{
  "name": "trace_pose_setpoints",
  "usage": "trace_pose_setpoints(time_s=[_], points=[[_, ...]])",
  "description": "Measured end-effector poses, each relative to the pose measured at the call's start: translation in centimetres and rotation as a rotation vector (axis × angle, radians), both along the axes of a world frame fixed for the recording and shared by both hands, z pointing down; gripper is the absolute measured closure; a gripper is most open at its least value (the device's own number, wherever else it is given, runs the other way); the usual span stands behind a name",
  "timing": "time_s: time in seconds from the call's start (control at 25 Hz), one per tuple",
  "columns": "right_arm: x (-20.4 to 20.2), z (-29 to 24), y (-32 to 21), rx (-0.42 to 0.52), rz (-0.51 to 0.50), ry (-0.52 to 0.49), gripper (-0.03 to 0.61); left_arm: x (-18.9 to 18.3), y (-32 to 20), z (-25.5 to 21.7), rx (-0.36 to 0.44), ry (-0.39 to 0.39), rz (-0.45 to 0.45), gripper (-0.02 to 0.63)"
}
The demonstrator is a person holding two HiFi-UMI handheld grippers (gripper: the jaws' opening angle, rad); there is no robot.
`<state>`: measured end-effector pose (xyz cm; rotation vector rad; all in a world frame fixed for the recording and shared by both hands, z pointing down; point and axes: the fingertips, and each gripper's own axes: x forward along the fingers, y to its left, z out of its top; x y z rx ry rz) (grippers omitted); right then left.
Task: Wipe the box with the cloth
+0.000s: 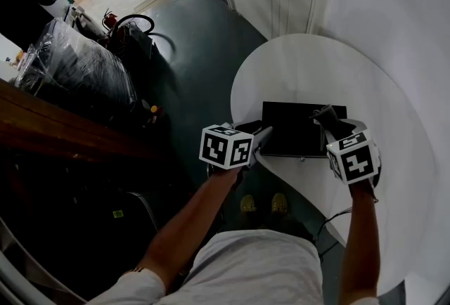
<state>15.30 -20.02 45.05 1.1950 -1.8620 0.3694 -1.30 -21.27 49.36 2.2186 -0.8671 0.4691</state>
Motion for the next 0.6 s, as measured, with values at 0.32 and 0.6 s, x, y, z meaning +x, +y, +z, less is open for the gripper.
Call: trace_pose_setpoints(time_s=[0.32,0.6], points=[[1.8,-0.8,0.2,0.019,0.03,0.039,0.469,0.0,-0.1,0.0,-0.001,0.005,0.002,0.459],[4.0,-0.3,1.0,0.006,0.082,0.038,0.469,-0.1,0.0,0.0,0.0,0.007,0.006,0.459]])
